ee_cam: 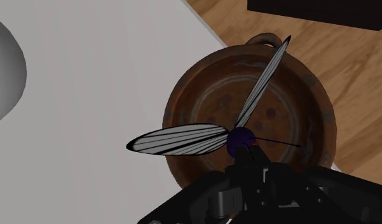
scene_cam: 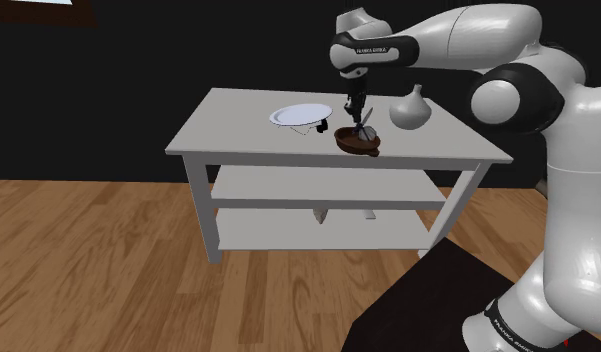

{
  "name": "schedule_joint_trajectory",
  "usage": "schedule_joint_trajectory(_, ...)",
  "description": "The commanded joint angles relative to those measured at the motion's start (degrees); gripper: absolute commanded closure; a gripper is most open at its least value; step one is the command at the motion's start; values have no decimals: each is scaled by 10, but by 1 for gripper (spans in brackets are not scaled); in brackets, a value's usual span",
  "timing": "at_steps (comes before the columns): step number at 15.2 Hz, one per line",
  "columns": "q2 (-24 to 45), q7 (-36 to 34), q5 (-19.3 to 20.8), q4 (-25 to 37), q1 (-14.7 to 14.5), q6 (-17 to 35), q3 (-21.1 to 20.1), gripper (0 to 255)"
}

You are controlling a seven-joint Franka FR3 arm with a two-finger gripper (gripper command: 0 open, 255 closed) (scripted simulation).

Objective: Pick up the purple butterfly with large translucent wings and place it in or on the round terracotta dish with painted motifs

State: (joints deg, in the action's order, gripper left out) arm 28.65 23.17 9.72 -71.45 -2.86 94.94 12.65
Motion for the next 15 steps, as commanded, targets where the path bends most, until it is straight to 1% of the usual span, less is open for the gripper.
schedule_joint_trajectory(1,0,-3,0,-14,0,14,0,255)
schedule_joint_trajectory(2,0,-6,1,-25,-1,25,-1,255)
schedule_joint_trajectory(10,0,-6,1,-25,-1,25,-1,255)
schedule_joint_trajectory(11,0,-6,1,-25,-1,25,-1,0)
schedule_joint_trajectory(15,0,-6,1,-25,-1,25,-1,0)
